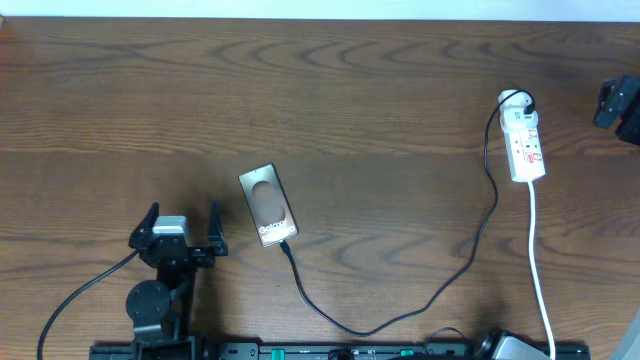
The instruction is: Plug charger to phone and switch on socket
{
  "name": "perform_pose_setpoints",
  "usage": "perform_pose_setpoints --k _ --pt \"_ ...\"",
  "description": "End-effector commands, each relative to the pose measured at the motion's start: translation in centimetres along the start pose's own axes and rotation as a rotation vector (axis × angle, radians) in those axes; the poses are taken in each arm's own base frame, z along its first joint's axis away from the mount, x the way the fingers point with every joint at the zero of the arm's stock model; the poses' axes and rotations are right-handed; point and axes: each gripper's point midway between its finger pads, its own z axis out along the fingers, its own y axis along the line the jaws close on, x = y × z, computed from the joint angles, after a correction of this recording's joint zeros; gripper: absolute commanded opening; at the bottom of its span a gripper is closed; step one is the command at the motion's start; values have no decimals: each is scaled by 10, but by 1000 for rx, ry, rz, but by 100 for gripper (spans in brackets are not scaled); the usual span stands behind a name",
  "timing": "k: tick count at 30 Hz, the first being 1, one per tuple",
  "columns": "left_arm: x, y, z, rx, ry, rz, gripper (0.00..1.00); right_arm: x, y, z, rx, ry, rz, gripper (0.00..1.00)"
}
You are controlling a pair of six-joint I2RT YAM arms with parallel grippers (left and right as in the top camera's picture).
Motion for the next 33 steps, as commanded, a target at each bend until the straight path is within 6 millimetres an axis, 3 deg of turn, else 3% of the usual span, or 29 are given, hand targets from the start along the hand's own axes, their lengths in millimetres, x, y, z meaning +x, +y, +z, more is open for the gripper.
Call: perform_pose_setpoints --k 1,33 --pt "17 13 1 -72 41 -94 97 -1 2 -1 -3 -3 11 99" --pt "17 18 1 -100 43 -86 97 0 2 -1 -3 0 11 99"
